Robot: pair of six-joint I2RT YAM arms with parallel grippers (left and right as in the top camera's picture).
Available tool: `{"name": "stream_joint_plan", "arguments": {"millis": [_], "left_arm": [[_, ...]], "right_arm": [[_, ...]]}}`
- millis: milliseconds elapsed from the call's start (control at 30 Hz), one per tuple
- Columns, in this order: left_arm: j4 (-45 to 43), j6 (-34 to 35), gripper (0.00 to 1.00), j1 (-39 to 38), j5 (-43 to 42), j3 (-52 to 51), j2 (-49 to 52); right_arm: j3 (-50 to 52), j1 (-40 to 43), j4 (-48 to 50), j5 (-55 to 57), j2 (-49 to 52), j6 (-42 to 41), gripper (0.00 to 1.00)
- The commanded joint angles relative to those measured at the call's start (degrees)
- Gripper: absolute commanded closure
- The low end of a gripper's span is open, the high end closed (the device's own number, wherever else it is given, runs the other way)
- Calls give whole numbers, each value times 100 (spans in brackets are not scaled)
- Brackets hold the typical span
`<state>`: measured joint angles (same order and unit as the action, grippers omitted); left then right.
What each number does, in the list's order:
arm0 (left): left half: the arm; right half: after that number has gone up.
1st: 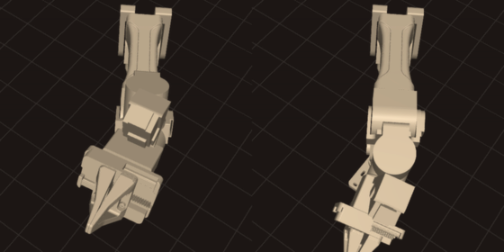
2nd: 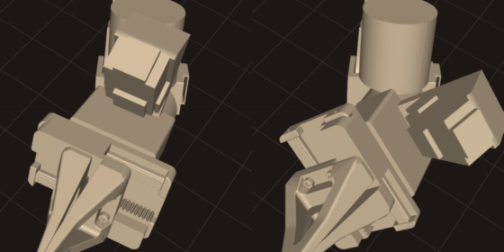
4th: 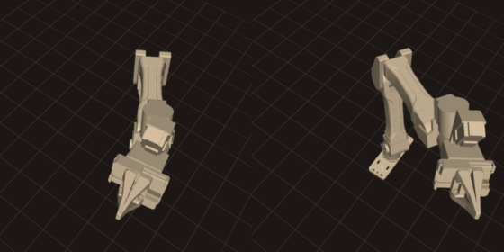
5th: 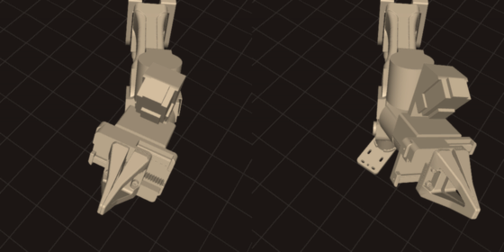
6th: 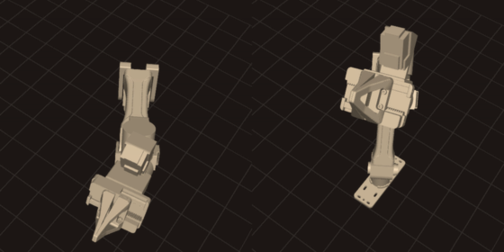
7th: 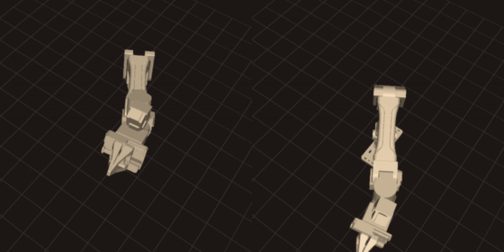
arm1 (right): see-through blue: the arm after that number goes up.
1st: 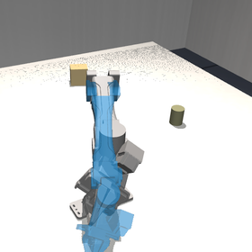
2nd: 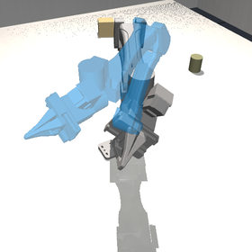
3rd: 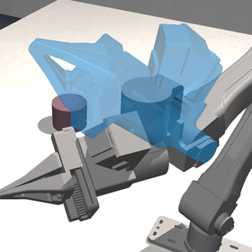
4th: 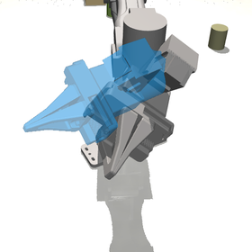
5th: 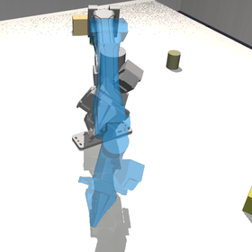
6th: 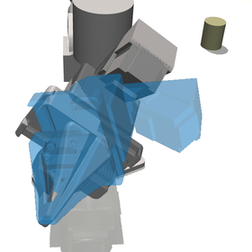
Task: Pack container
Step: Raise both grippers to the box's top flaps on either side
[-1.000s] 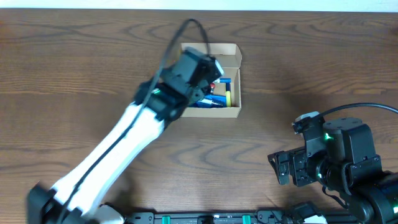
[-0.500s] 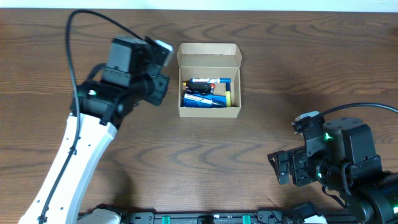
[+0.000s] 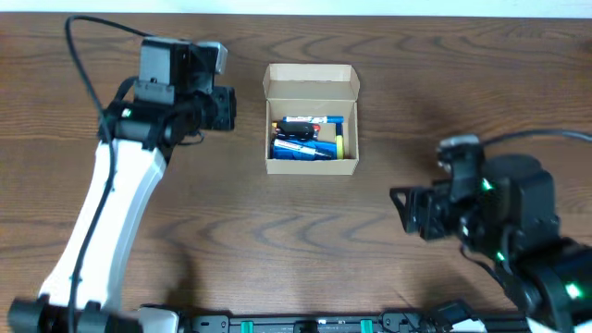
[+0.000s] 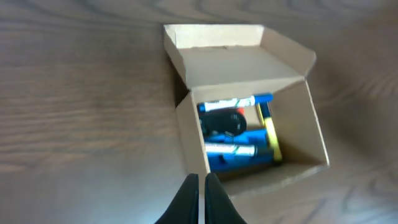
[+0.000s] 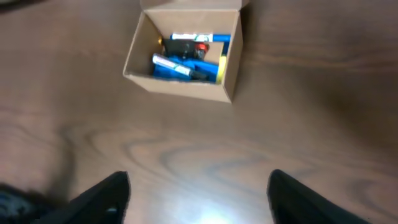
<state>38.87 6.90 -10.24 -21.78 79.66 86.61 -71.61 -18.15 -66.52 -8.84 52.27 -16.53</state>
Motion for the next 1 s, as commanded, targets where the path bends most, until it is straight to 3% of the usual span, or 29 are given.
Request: {"name": "stream_joint_plan", "arguments": {"millis": [0,100,200,233,700,967], "left_arm": [[-258,667,94,195,-372,87,459],[-798,916,94,437,-905,90,874],[-1322,1303,94,667,-1438,138,1296],[-1443,1390,94,726,-1631,190,1443],[-1357,2076,94,839,-2098,2291,4006],[-1370,2361,94,831,-2500,2608,4996]], "right_arm": [[341,81,426,-22,531,-632,36],[431,168,1043,-17,1158,-824,58],[428,317,1753,-22,1882,-1008,94],[428,376,1952,-22,2081,-1084,99],[426,1362,5390,-1143,5053,-2382,99],[417,1550,7036,-1891,6537,-3423,99]]}}
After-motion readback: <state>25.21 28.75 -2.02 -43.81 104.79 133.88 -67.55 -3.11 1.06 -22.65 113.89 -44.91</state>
